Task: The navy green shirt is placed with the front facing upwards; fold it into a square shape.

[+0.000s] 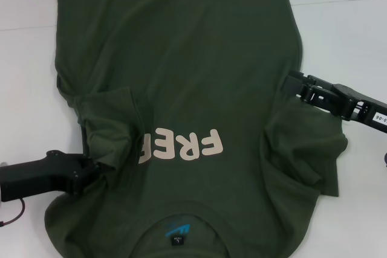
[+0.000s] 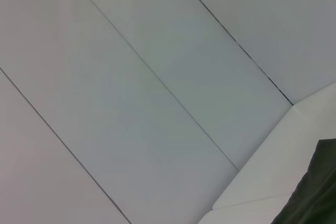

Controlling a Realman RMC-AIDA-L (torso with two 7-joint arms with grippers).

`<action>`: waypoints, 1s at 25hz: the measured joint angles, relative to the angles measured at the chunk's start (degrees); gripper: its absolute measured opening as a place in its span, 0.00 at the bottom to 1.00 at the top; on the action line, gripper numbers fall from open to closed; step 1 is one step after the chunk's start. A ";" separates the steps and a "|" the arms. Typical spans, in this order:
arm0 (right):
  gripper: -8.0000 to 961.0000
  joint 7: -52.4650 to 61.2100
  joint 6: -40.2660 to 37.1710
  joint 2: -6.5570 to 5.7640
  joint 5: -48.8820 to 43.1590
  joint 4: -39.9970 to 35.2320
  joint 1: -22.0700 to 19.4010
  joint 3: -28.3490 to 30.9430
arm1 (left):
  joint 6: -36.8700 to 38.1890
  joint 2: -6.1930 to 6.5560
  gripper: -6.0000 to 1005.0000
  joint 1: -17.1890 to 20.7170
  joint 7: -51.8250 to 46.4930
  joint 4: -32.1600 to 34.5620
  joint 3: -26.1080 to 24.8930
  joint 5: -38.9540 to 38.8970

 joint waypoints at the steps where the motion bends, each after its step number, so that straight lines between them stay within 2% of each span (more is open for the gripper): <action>1: 0.96 -0.01 0.00 0.00 0.00 0.00 -0.03 0.00 | -0.23 0.00 0.00 -0.07 -0.59 -0.02 0.00 0.00; 7: 0.96 -0.11 -0.03 0.01 0.00 0.00 -0.05 -0.05 | -0.69 0.05 0.08 -0.07 -2.09 -0.08 -0.42 -0.23; 13: 0.96 -0.17 -0.10 0.00 0.00 0.00 0.15 -0.09 | -0.69 0.08 0.26 0.11 -2.13 -0.35 -0.56 -0.32; 18: 0.96 -0.21 -0.10 -0.05 0.00 0.00 0.20 -0.09 | -0.17 0.09 0.48 0.15 -2.48 -0.56 -0.71 -0.41; 21: 0.96 -0.28 -0.10 -0.07 0.00 -0.06 0.04 -0.09 | 0.17 0.12 0.73 0.15 -2.79 -0.59 -0.71 -0.29; 25: 0.96 -0.29 -0.10 -0.23 0.00 -0.04 -0.05 -0.09 | 1.08 0.33 0.85 0.32 -2.78 -0.43 -0.64 0.03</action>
